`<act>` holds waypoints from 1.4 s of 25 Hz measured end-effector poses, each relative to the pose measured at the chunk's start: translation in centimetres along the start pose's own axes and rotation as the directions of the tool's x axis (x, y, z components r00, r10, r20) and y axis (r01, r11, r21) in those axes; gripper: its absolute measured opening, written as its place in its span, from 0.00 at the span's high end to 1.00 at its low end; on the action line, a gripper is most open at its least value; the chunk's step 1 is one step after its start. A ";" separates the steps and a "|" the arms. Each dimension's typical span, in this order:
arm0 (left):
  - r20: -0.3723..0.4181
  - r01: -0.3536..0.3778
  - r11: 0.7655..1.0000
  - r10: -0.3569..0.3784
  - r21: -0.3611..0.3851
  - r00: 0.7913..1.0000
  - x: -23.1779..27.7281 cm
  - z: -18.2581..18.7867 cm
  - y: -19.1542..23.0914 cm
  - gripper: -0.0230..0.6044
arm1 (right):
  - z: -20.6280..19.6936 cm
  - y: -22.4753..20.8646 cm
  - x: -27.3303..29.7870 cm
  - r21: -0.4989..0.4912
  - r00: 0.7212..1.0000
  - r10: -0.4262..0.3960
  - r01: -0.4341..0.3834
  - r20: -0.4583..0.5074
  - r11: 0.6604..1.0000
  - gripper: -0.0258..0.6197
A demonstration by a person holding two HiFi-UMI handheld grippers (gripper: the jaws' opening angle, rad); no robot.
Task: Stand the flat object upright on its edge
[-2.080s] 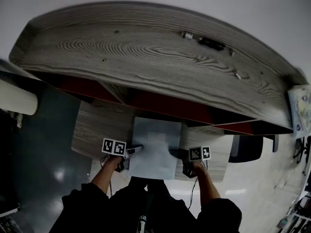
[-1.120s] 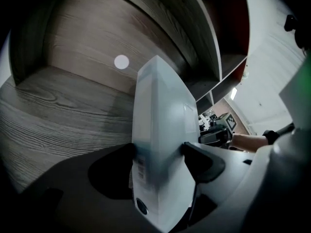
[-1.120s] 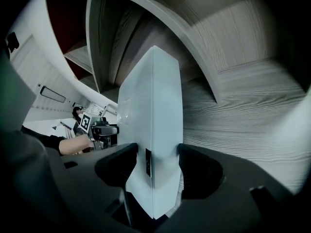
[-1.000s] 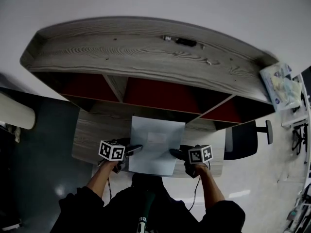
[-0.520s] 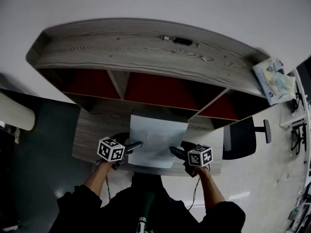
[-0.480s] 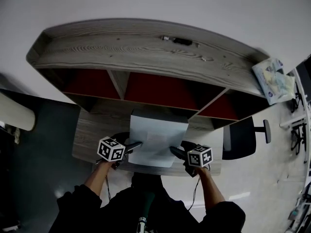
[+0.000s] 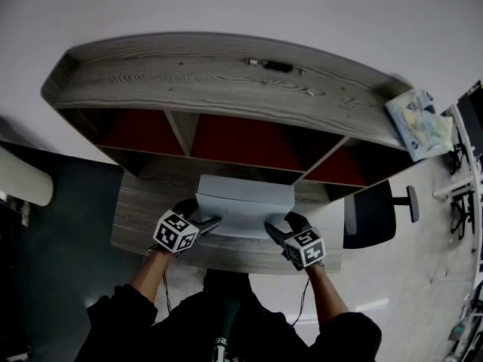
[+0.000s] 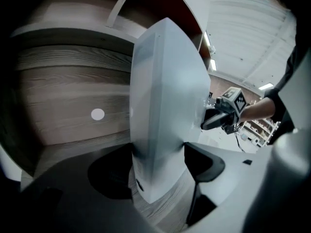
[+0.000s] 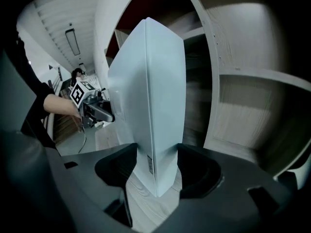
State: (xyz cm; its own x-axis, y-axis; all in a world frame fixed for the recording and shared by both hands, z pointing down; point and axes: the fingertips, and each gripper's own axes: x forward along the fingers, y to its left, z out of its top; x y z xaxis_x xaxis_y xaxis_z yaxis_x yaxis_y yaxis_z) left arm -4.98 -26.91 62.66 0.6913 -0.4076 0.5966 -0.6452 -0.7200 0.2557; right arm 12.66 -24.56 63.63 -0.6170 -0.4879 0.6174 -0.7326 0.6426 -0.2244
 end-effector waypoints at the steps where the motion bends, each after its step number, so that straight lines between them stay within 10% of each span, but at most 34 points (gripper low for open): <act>1: -0.002 -0.009 1.000 0.009 0.013 1.000 0.1 0.1 0.1 0.43 | 0.3 -0.1 0.0 -0.033 1.000 -0.020 0.020 0.009 0.999 0.57; 13: -0.009 -0.120 0.982 0.123 0.147 0.992 1.9 1.7 1.6 0.43 | 1.7 -2.2 0.4 -0.170 0.981 -0.179 0.189 0.073 0.967 0.57; 35: -0.027 -0.123 0.986 0.127 0.109 0.992 3.7 2.0 2.7 0.43 | 1.6 -4.4 2.2 -0.125 0.986 -0.148 0.157 0.077 0.980 0.57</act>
State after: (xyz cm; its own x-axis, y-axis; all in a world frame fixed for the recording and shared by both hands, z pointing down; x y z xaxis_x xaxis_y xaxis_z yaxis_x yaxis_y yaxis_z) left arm -3.50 -31.49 64.04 0.5950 -0.4803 0.6445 -0.6862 -0.7211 0.0961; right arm 14.09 -29.40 64.72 -0.5222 -0.6217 0.5838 -0.7787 0.6268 -0.0290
